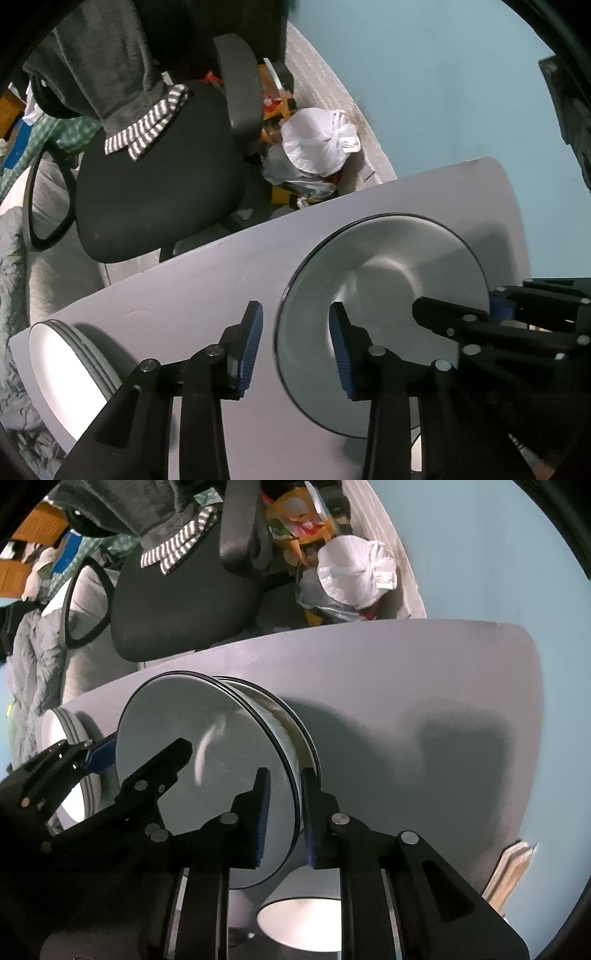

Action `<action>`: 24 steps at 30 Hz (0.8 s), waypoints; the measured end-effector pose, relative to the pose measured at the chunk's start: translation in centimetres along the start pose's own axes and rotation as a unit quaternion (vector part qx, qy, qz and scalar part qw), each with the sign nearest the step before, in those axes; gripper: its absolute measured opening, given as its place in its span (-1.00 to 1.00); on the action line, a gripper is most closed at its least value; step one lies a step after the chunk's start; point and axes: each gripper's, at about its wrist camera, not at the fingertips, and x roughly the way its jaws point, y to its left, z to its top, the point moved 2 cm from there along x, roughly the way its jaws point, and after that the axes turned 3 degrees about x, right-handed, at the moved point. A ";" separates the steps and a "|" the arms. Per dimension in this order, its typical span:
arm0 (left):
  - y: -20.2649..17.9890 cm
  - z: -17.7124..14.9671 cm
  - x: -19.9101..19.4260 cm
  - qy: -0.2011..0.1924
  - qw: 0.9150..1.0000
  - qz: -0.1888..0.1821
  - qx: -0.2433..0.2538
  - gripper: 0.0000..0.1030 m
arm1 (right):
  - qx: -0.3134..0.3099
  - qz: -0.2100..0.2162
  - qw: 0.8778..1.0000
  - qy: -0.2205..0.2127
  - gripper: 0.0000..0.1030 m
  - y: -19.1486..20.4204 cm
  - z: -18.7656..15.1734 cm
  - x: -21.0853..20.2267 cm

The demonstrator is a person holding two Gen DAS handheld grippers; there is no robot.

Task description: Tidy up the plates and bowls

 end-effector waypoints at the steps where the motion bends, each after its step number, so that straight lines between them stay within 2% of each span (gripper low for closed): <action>1: 0.3 -0.1 0.0 0.001 1.000 -0.001 -0.005 -0.21 | 0.004 0.004 1.000 0.004 -0.64 -0.1 0.0 0.0; 7: 1.6 -0.5 -0.7 -0.006 0.999 -0.012 -0.034 0.01 | 0.030 0.030 0.999 0.021 -0.41 -0.3 -0.1 -0.5; 12: 2.1 -0.8 -1.2 -0.010 0.999 -0.020 -0.046 0.01 | 0.039 0.038 0.998 0.022 -0.23 -0.1 -0.2 -0.9; 13: 2.2 -1.0 -1.3 -0.011 0.999 -0.022 -0.049 0.01 | 0.040 0.036 0.998 0.020 -0.17 -0.1 -0.3 -1.0; 14: 2.3 -1.1 -1.5 -0.013 0.998 -0.023 -0.050 0.01 | 0.041 0.030 0.999 0.018 0.02 -0.1 -0.3 -1.1; 16: 2.4 -1.3 -1.7 -0.016 0.998 -0.028 -0.052 0.01 | 0.041 0.015 0.999 0.003 0.19 -0.2 -0.4 -1.6; 22: 2.0 -2.2 -3.0 -0.022 0.998 -0.039 -0.038 0.02 | 0.043 0.012 0.999 -0.010 0.20 -0.2 -0.7 -2.2; 24: 1.9 -2.6 -3.9 -0.030 0.998 -0.043 -0.038 0.12 | 0.038 0.000 0.999 -0.024 0.20 -0.1 -1.2 -2.8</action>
